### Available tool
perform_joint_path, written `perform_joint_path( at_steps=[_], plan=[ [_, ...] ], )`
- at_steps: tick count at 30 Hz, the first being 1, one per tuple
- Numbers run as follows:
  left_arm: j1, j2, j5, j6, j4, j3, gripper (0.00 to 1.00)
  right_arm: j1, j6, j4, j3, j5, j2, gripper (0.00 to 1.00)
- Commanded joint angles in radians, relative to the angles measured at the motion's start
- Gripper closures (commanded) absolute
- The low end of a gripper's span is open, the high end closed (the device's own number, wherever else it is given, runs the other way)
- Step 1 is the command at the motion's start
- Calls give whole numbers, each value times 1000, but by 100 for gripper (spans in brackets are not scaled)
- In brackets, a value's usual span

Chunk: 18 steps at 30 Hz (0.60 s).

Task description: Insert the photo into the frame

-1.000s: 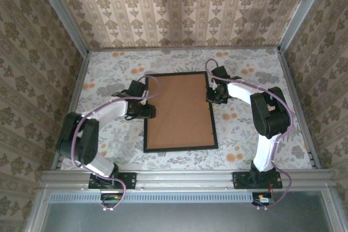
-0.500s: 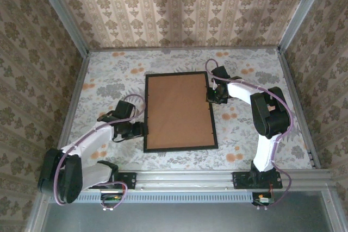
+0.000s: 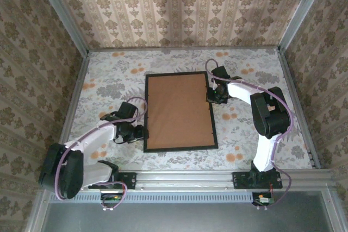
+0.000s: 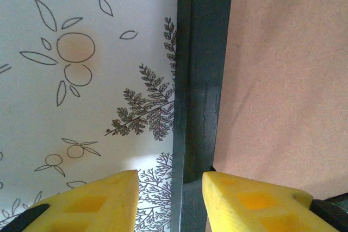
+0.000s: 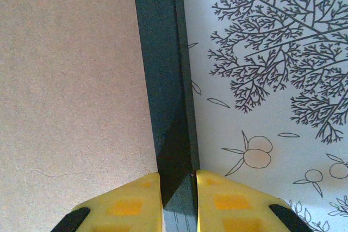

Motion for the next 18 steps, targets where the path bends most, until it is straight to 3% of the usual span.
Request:
perform_joint_path(
  at_steps=[1, 18],
  plan=[
    [-9, 16, 22, -3, -9, 18, 55, 7, 16, -37, -12, -30, 45, 82],
    [-17, 71, 45, 12, 79, 29, 54, 9, 19, -28, -23, -40, 46, 82]
  ],
)
